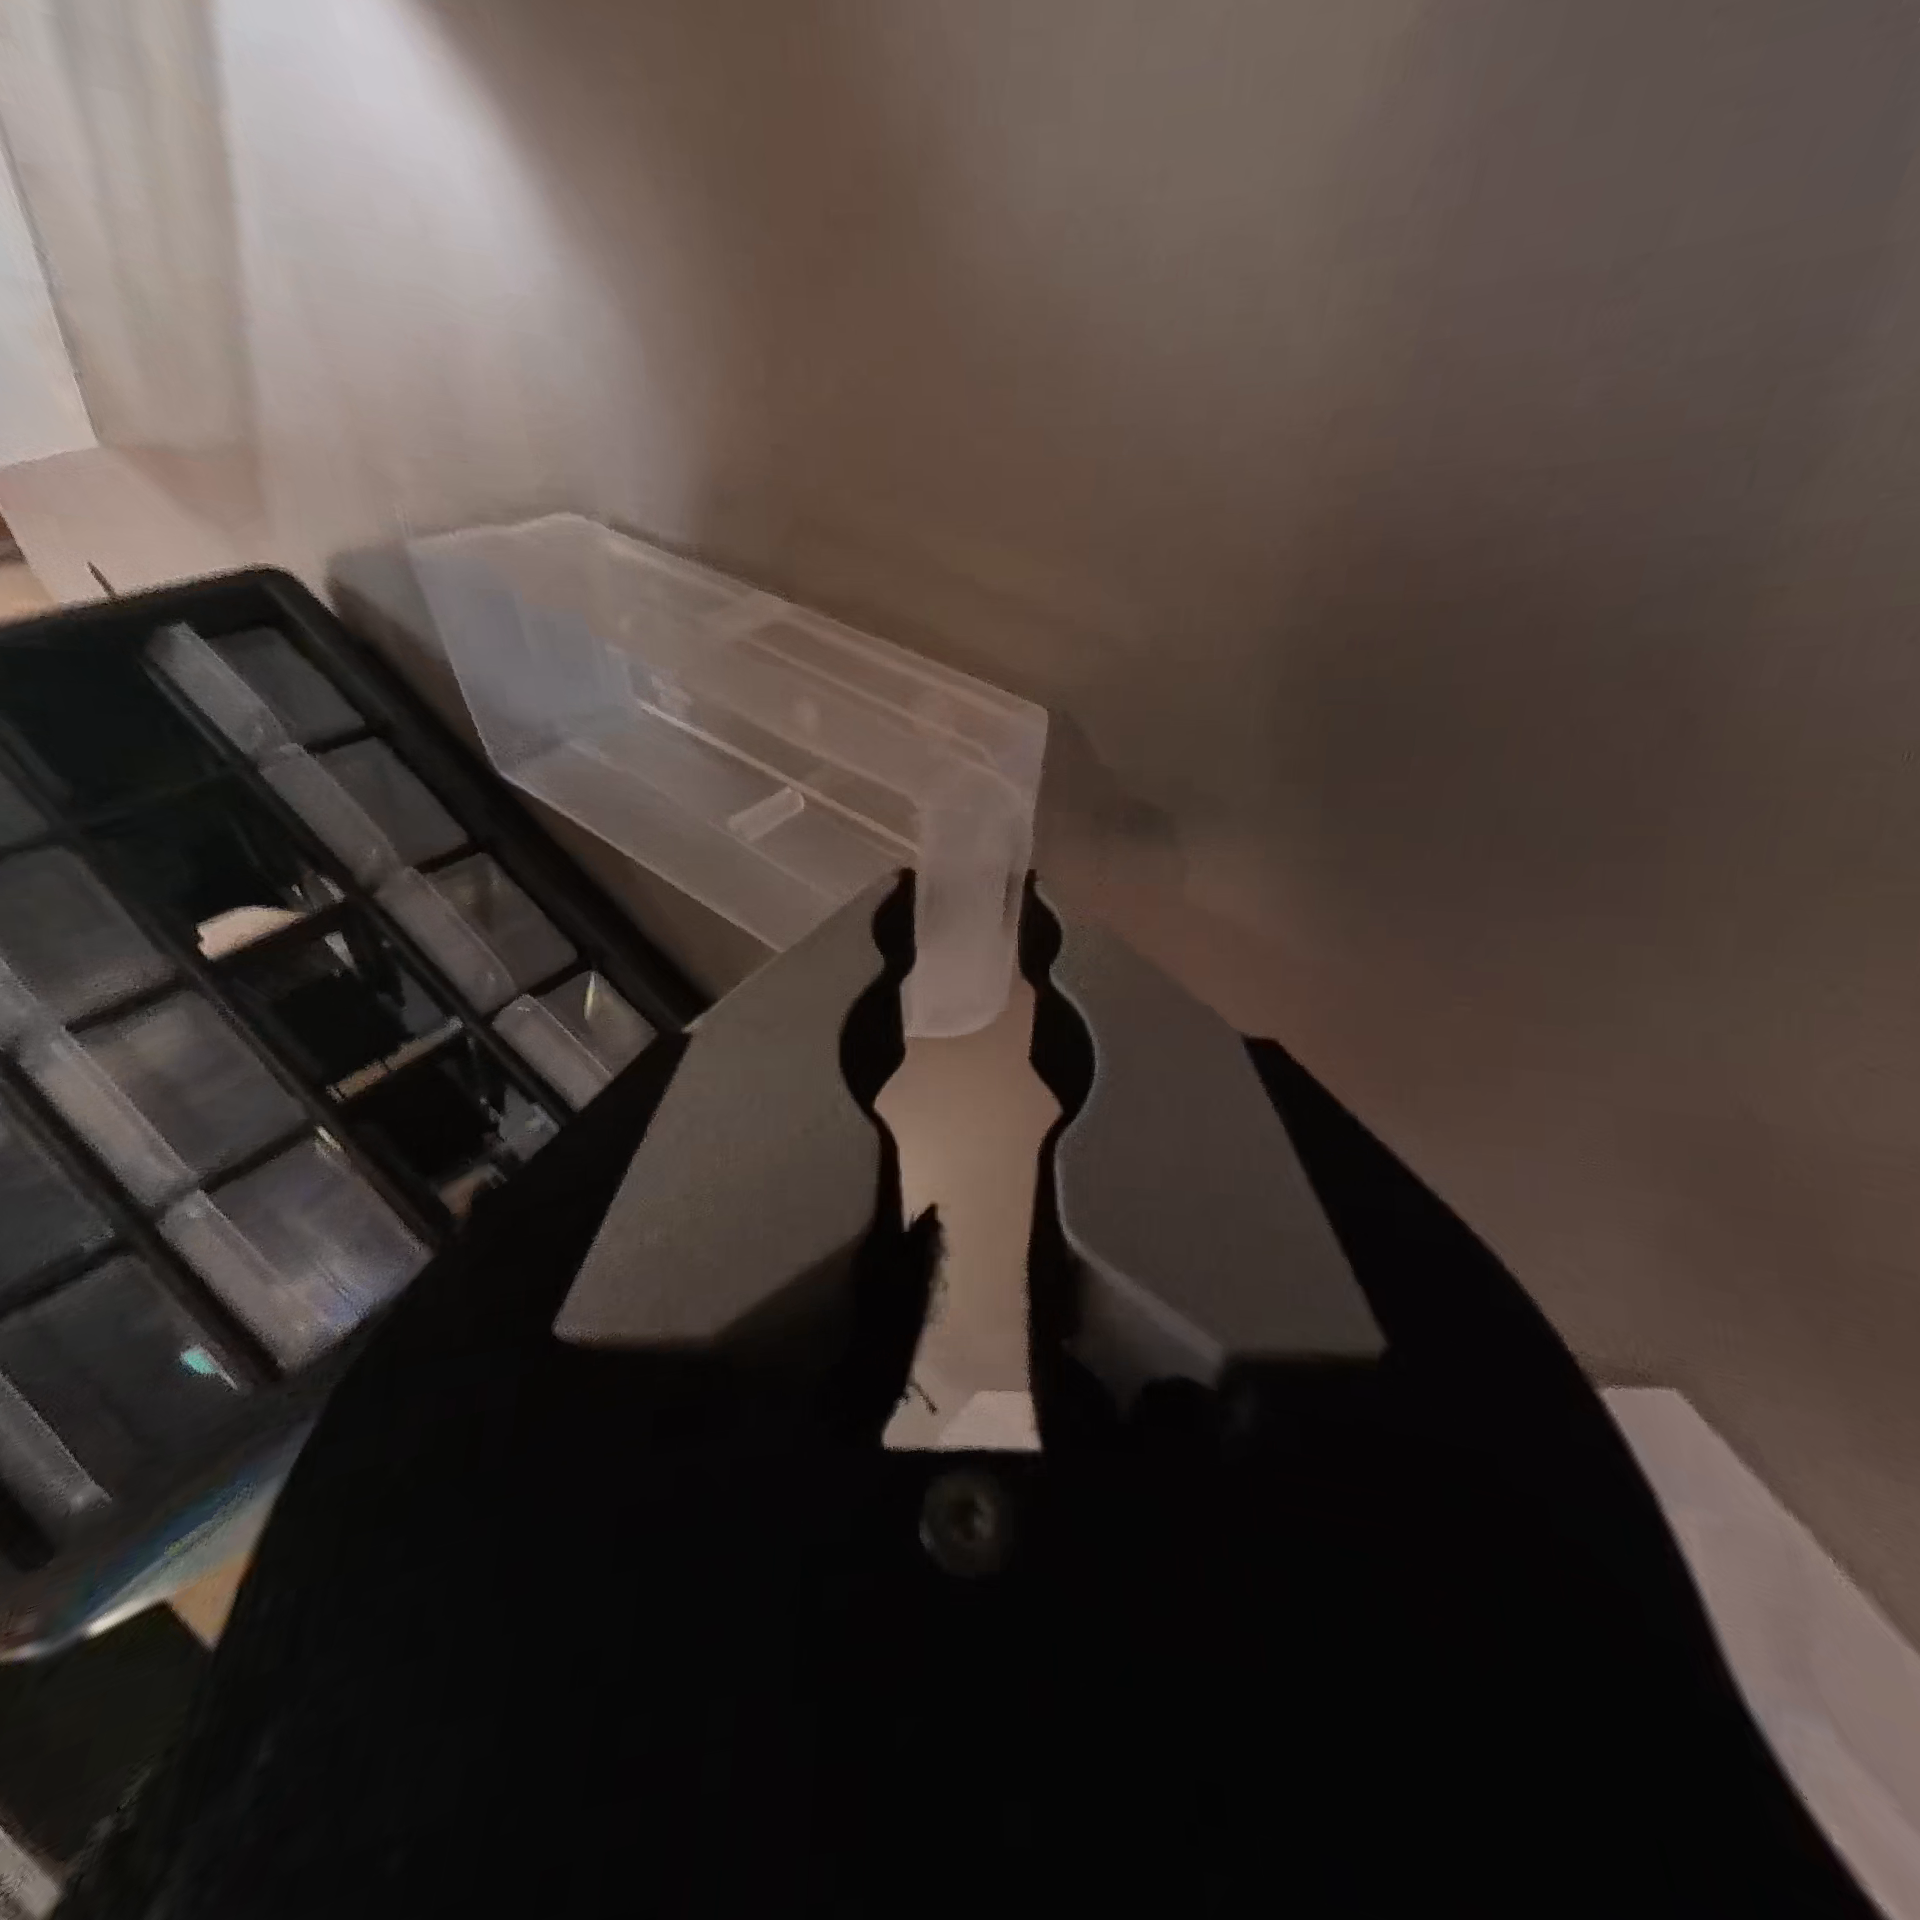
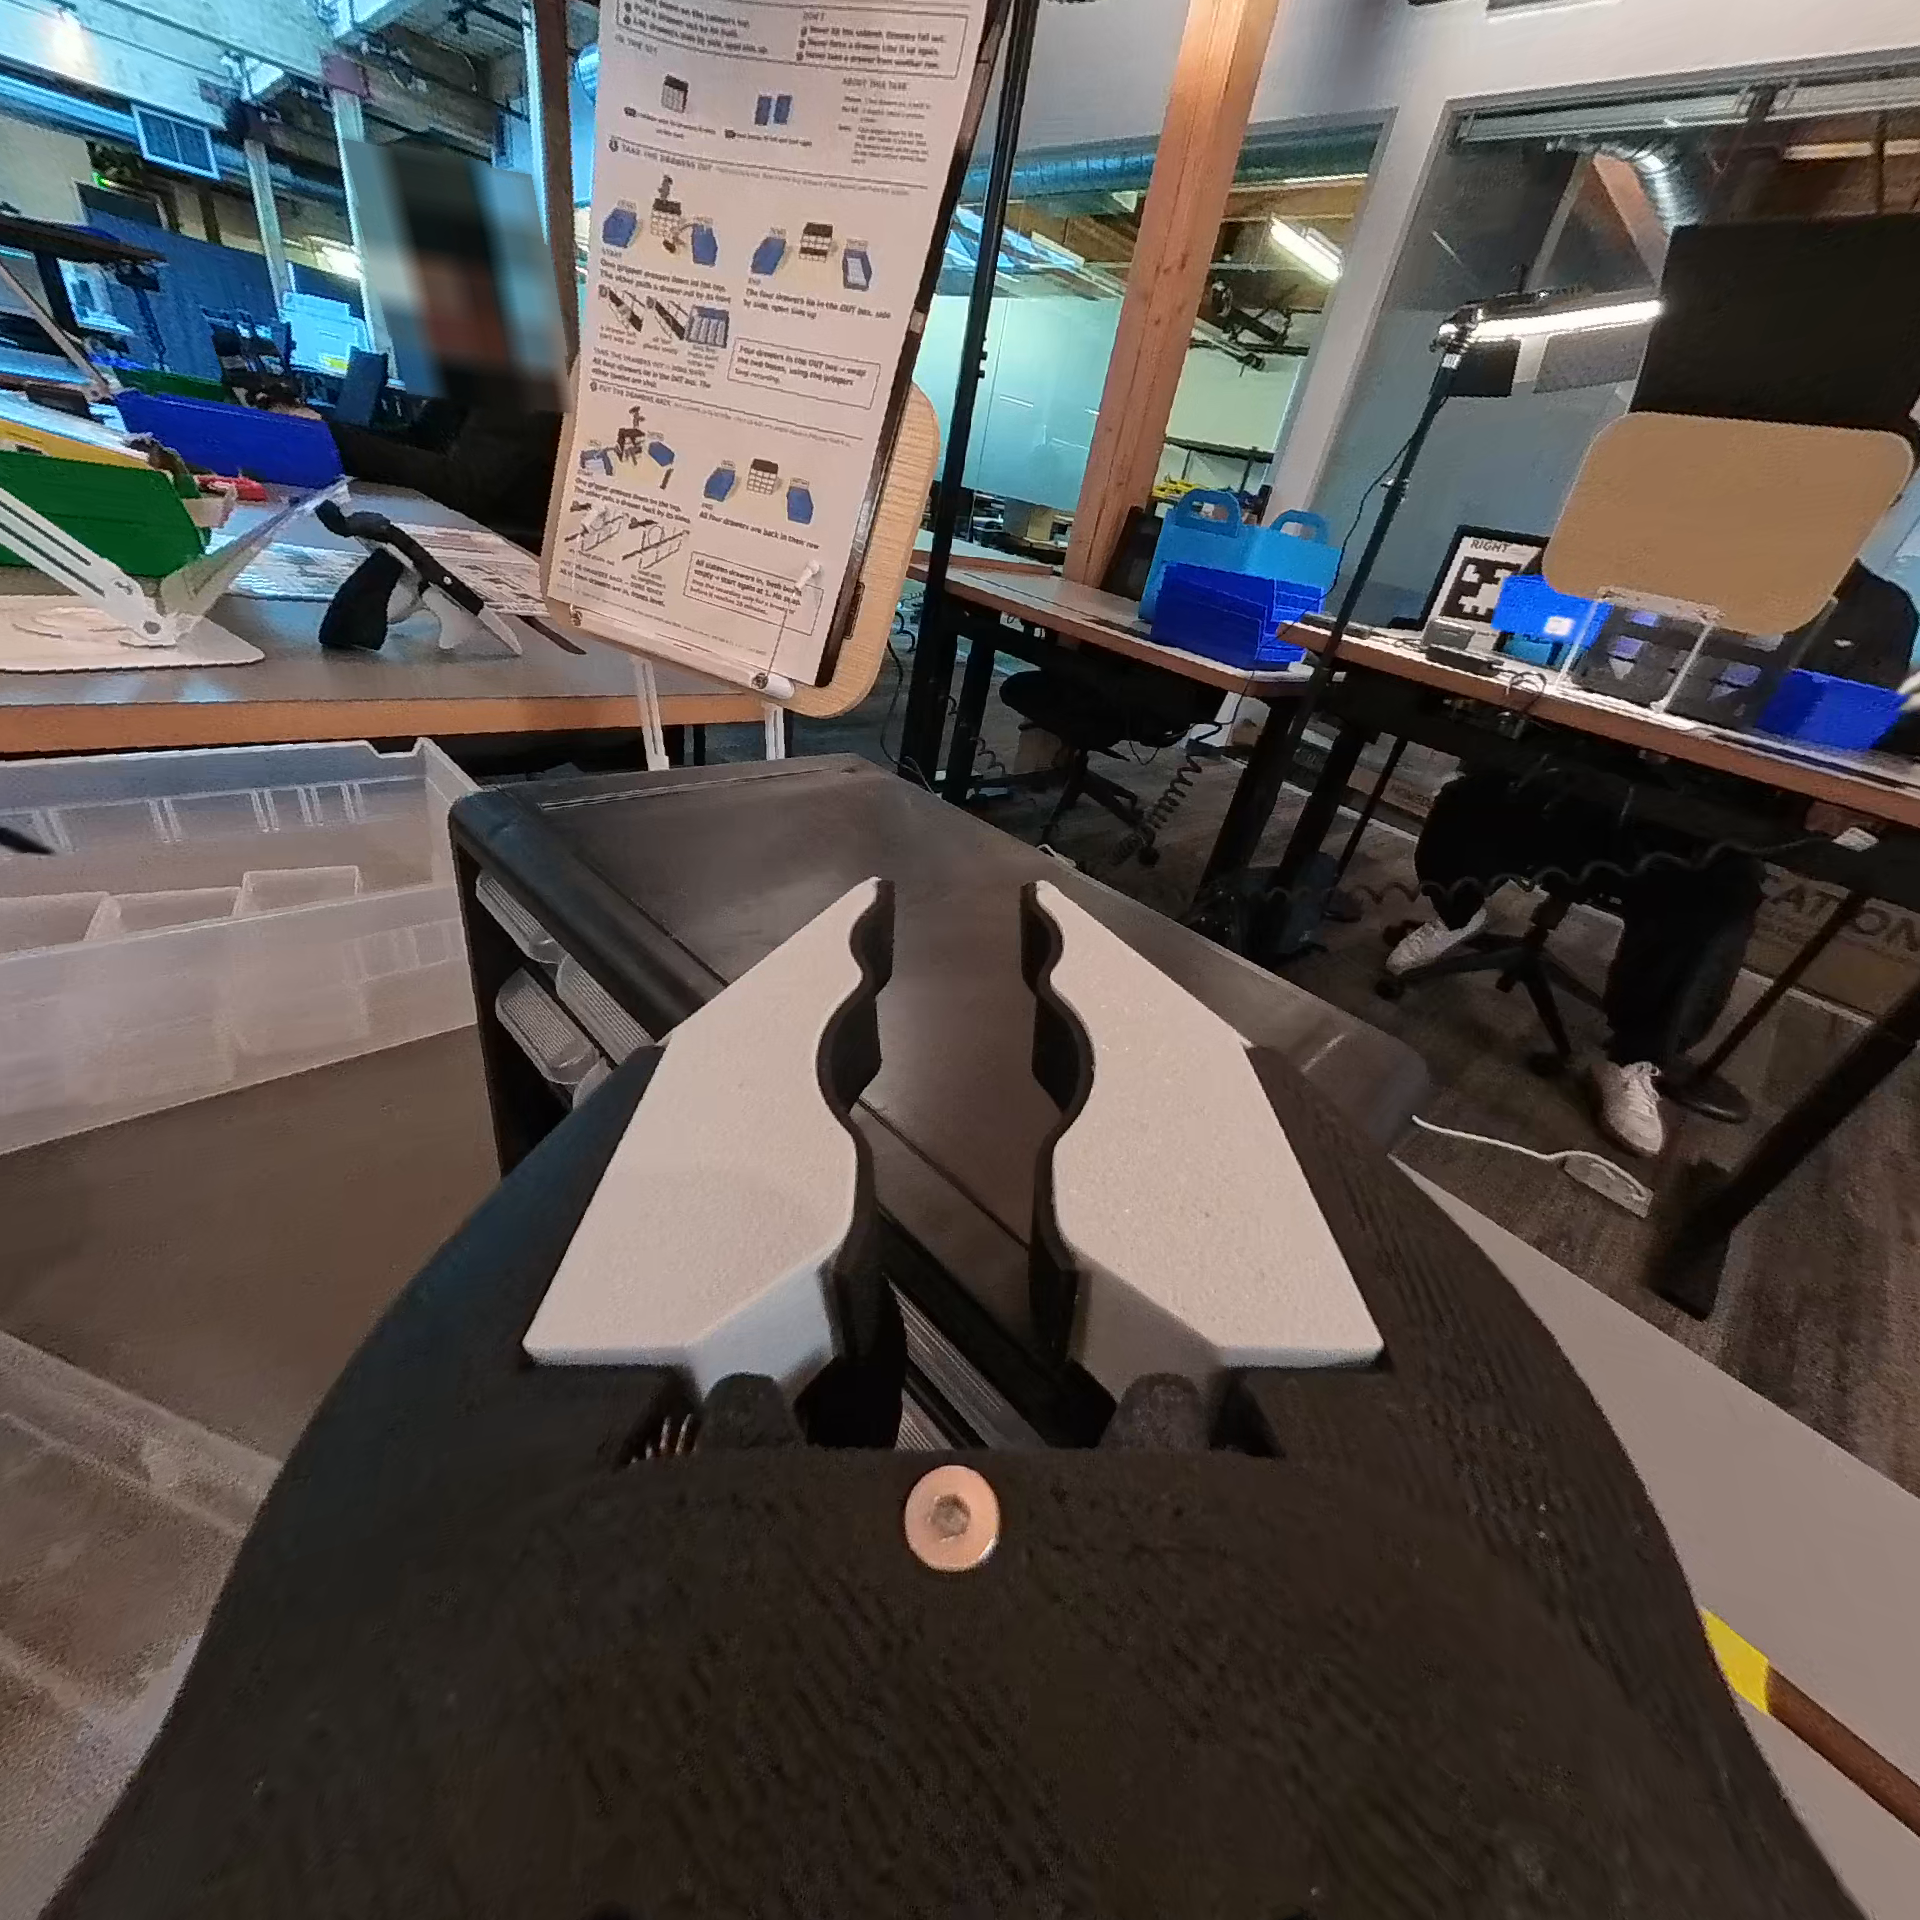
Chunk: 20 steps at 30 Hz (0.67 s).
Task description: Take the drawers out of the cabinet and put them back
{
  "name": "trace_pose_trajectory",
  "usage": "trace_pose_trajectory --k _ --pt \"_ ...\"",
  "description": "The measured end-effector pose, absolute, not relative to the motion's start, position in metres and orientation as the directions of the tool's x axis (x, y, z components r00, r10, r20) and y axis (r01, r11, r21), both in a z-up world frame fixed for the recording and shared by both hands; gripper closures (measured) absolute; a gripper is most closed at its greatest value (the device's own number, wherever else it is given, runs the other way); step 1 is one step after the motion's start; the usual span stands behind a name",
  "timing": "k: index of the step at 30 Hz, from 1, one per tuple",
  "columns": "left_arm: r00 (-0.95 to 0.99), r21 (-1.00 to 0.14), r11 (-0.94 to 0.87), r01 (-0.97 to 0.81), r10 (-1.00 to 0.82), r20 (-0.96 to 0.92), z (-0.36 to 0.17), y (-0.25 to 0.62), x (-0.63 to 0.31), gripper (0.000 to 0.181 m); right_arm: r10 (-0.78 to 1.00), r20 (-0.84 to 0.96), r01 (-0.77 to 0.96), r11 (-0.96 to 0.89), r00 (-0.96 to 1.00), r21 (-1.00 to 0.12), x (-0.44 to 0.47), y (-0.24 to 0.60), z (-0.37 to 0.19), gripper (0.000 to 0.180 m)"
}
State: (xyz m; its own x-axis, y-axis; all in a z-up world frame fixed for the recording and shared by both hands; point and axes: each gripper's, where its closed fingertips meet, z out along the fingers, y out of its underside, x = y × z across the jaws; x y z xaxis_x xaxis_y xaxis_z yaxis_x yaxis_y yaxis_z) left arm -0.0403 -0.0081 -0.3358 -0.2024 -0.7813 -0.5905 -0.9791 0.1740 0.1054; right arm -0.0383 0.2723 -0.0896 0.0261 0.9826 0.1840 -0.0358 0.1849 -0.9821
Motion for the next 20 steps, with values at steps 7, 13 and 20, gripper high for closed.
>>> trace_pose_trajectory --k 7,13,20 --pt "0.168 -0.013 -0.222 -0.975 -0.698 -0.696 -0.308 0.019 -0.031 0.164 0.985 0.169 -0.043 0.170 0.025 -0.984 -0.038 0.273 -0.089 0.157" --pt "0.536 -0.105 -0.643 -0.758 -0.524 -0.662 -0.284 0.030 -0.028 0.164 0.988 0.152 -0.057 0.153 0.018 -0.987 -0.038 0.273 -0.087 0.157" --pt "0.620 -0.159 -0.701 -0.695 -0.473 -0.626 -0.269 0.061 -0.017 0.164 0.989 0.150 -0.058 0.151 0.014 -0.987 -0.038 0.272 -0.087 0.157"
